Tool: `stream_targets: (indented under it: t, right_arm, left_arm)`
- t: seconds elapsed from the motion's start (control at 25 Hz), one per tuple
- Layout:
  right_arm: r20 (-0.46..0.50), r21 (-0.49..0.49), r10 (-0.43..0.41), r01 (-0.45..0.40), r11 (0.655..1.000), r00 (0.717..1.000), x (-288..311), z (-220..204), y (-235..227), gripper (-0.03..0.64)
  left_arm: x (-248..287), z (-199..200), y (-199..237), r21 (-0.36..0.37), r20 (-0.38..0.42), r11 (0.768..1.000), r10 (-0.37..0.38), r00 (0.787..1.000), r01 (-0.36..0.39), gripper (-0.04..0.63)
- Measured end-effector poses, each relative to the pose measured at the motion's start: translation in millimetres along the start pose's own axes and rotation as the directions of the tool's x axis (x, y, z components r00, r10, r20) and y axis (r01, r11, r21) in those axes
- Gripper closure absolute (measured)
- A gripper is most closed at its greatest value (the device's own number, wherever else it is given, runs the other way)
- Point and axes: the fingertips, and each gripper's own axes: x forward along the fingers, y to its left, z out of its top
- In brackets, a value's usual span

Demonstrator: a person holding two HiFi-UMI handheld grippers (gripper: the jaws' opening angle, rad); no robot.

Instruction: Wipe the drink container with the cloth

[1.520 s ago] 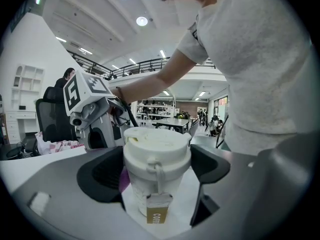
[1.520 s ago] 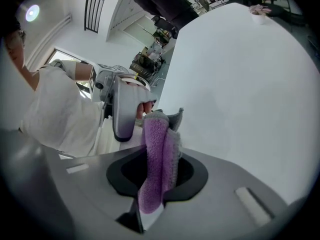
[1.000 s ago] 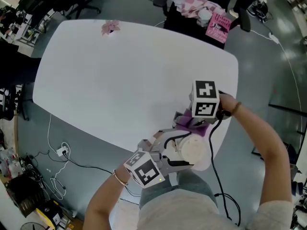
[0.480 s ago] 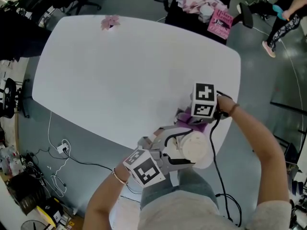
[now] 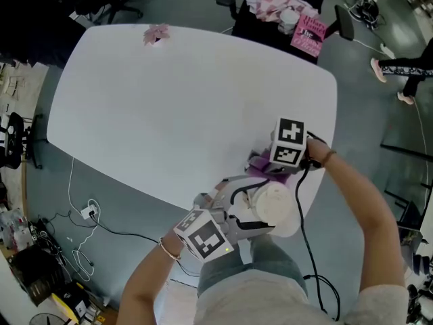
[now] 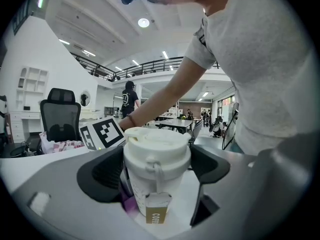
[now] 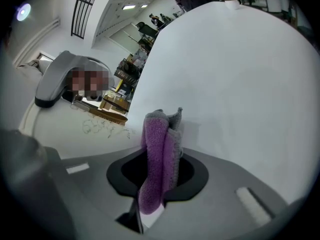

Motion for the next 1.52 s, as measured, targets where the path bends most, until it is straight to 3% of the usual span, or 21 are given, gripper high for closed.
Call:
stream_targets:
  t: [0.36,0.6,0.76,0.84,0.92,1.0,1.04,1.08,1.12,1.2,1.28,1.36,1.44,1.52]
  right_arm:
    - [0.064,0.052,-0.094,0.091,0.995,0.994,-15.9,-11.9,2.2,0.554]
    - [0.201,0.117,-0.143,0.122,0.986,0.969,-47.7,-19.2,17.3,0.554]
    - [0.334,0.165,-0.225,0.178,0.97,0.915,-83.1,-23.4,29.6,0.554]
    - [0.401,0.198,-0.277,0.213,0.957,0.873,-102.9,-27.7,40.7,0.554]
    - [0.465,0.242,-0.35,0.264,0.934,0.813,-124.8,-33.2,52.4,0.554]
    - [0.539,0.302,-0.447,0.332,0.894,0.714,-150.0,-36.6,62.6,0.554]
    - [0.583,0.34,-0.499,0.365,0.867,0.641,-164.4,-37.5,67.2,0.554]
    - [0.63,0.384,-0.549,0.395,0.835,0.55,-180.4,-38.3,71.9,0.554]
    - [0.675,0.434,-0.593,0.415,0.8,0.439,-197.4,-39.2,77.3,0.554]
    - [0.728,0.547,-0.66,0.422,0.723,0.188,-231.1,-43.2,90.2,0.554]
    - [0.705,0.662,-0.707,0.403,0.632,-0.05,-259.9,-51.5,105.4,0.554]
    - [0.636,0.758,-0.734,0.37,0.537,-0.238,-282.3,-62.8,122.5,0.554]
    - [0.562,0.823,-0.738,0.338,0.457,-0.372,-297.0,-75.8,139.6,0.554]
    - [0.497,0.867,-0.731,0.31,0.391,-0.468,-304.7,-92.5,154.4,0.554]
  left_arm:
    - [-0.6,-4.3,1.4,-0.073,-0.016,0.996,0.059,0.998,-0.06,0.181]
    - [-15.4,-5.2,4.7,-0.119,-0.017,0.983,0.136,0.99,-0.138,0.192]
    - [-40.2,-8.8,6.2,-0.162,-0.029,0.963,0.214,0.976,-0.216,0.192]
    - [-57.8,-2.4,10.6,-0.209,-0.011,0.939,0.277,0.961,-0.273,0.205]
    - [-79.2,8.7,20.9,-0.22,0.011,0.915,0.35,0.937,-0.339,0.231]
    - [-102.8,26.8,36.1,-0.221,0.055,0.882,0.437,0.898,-0.416,0.273]
    - [-114.6,38.0,45.3,-0.227,0.083,0.858,0.488,0.869,-0.461,0.299]
    - [-126.3,49.1,55.3,-0.234,0.109,0.827,0.545,0.831,-0.511,0.329]
    - [-138.3,59.5,65.7,-0.242,0.13,0.787,0.606,0.784,-0.568,0.364]
    - [-162.2,76.9,85.3,-0.262,0.156,0.68,0.731,0.665,-0.685,0.454]
    - [-183.4,90.3,100.1,-0.295,0.164,0.554,0.832,0.53,-0.778,0.512]
    - [-200.9,100.6,111.2,-0.344,0.152,0.425,0.905,0.397,-0.838,0.56]
    - [-211.5,110.1,119.7,-0.377,0.131,0.321,0.947,0.293,-0.869,0.595]
    - [-212.3,118.8,124.7,-0.376,0.115,0.263,0.965,0.237,-0.889,0.595]
